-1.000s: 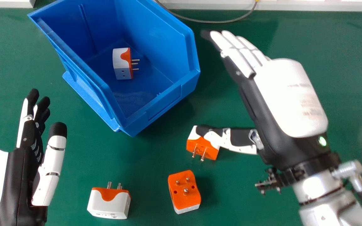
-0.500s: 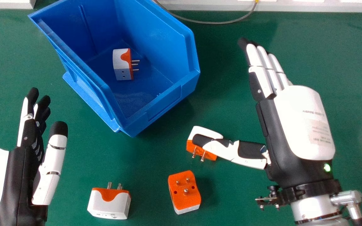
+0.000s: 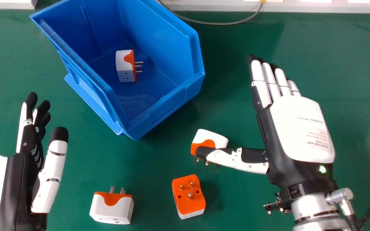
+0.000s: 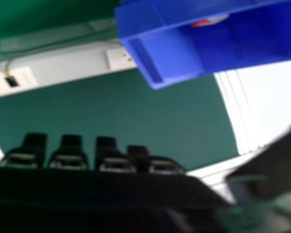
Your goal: Pick all objects and put in blue box
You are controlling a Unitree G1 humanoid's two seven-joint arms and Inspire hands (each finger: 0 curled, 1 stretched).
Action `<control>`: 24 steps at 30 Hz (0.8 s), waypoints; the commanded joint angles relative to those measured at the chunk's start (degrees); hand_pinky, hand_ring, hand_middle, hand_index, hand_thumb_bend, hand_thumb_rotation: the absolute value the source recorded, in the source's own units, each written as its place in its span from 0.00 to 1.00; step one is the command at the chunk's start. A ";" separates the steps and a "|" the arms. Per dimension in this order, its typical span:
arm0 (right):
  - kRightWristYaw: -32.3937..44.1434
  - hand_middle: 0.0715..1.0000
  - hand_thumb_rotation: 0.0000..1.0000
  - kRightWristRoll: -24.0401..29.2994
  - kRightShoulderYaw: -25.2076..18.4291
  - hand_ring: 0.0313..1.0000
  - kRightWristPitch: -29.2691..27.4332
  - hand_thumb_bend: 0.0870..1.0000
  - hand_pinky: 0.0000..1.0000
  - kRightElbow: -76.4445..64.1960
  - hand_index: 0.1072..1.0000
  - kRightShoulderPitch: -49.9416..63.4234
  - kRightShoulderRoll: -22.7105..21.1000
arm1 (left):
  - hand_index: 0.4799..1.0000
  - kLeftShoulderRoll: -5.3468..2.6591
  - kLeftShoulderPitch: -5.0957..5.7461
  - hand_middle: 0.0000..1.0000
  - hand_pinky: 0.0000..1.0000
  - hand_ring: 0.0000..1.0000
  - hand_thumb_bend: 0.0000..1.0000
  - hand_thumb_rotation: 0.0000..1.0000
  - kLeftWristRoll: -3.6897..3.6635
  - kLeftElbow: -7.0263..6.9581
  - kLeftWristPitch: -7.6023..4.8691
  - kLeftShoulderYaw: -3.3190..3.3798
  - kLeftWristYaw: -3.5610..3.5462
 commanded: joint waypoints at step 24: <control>0.35 0.83 0.50 5.70 0.57 0.82 1.16 0.83 0.69 6.02 0.80 -5.41 1.39 | 1.00 -0.20 1.09 0.98 1.00 0.98 0.46 0.97 -0.48 -4.14 2.49 -0.48 -0.15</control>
